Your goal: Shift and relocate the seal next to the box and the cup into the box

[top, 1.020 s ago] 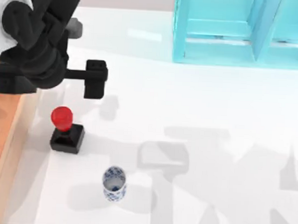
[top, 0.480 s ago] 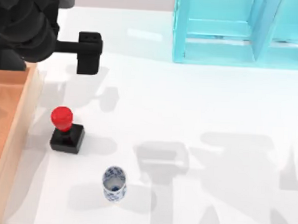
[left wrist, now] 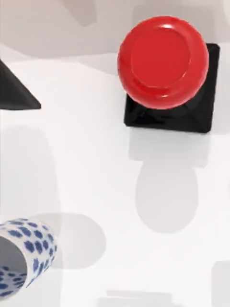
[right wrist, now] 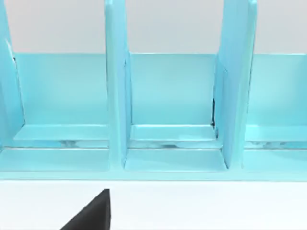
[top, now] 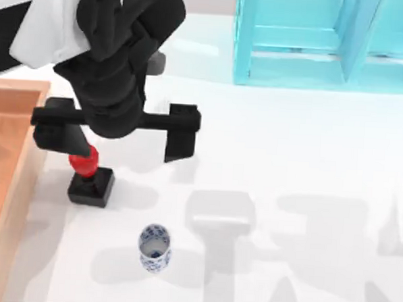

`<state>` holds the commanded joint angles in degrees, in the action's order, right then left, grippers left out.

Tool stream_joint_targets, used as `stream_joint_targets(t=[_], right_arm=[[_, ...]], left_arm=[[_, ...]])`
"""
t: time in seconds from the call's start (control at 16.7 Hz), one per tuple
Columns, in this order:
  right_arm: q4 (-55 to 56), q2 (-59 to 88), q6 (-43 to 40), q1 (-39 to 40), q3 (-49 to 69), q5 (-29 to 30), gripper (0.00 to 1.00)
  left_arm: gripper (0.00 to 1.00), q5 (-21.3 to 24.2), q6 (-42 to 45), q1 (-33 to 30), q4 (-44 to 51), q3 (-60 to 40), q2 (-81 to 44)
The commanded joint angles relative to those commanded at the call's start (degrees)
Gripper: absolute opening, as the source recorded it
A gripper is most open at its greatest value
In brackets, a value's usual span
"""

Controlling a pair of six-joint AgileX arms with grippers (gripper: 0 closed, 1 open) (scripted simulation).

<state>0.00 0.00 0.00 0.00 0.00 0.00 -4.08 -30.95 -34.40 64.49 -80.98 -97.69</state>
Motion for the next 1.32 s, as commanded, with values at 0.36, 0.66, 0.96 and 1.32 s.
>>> stream_joint_targets(t=[0.36, 0.66, 0.96, 1.32], right_arm=[[0.0, 0.0, 0.0, 0.0, 0.0, 0.0, 1.0], [0.0, 0.0, 0.0, 0.0, 0.0, 0.0, 1.0], [0.0, 0.0, 0.0, 0.0, 0.0, 0.0, 1.0], [0.0, 0.0, 0.0, 0.0, 0.0, 0.0, 1.0]], left_arm=[[1.0, 4.0, -13.1, -11.0, 2.4, 1.1, -4.8], [1.0, 4.1, -13.3, -11.0, 2.2, 1.3, -4.9], [1.0, 4.2, -13.2, -11.1, -4.8, 6.5, -7.2], [1.0, 4.2, -13.2, -11.1, -14.8, 13.3, -10.3]])
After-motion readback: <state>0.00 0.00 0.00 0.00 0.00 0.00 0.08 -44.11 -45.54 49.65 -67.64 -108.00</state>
